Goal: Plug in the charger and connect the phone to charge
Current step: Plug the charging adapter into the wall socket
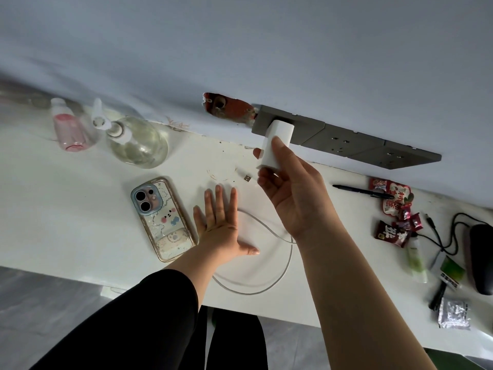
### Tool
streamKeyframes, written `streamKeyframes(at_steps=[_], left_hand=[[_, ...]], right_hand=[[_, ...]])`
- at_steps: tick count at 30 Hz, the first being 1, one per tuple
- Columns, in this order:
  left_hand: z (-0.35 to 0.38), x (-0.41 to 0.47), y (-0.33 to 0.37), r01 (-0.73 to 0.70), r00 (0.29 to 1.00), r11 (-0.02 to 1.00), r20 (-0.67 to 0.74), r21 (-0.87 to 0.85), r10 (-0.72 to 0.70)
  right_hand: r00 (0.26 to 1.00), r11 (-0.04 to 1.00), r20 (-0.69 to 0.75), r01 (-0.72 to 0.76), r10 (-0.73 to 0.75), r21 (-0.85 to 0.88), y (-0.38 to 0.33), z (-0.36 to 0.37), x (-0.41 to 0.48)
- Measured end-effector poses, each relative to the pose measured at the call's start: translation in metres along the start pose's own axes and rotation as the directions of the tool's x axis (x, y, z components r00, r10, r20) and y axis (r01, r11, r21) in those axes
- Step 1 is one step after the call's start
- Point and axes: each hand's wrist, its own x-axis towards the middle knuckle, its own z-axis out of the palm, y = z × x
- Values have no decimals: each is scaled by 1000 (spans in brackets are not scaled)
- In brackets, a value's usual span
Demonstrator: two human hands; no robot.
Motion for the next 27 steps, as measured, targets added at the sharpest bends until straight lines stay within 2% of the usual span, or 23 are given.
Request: streamKeyframes(at_steps=[9,18,23,25,27], left_hand=[[-1,-1,0,2,1000,1000,12,-10,-2],[-2,-1,0,-3,1000,1000,16,-11,3],[-2,-2,0,-8,1000,1000,16,-18,8],[-2,-2,0,-11,1000,1000,12,-19,11],[-1,-1,-1,-14,1000,1000,11,-21,14]], right_hand=[[997,998,-50,-53,50,-46,-11,0,2],[996,995,-29,-82,80,-53,-16,0,5],[983,985,111,-135,146,-107,-14,-29,12],[985,955,17,-165,175,-245,-5,-52,12],[979,872,-197,-141,53,-469,16,-74,12]])
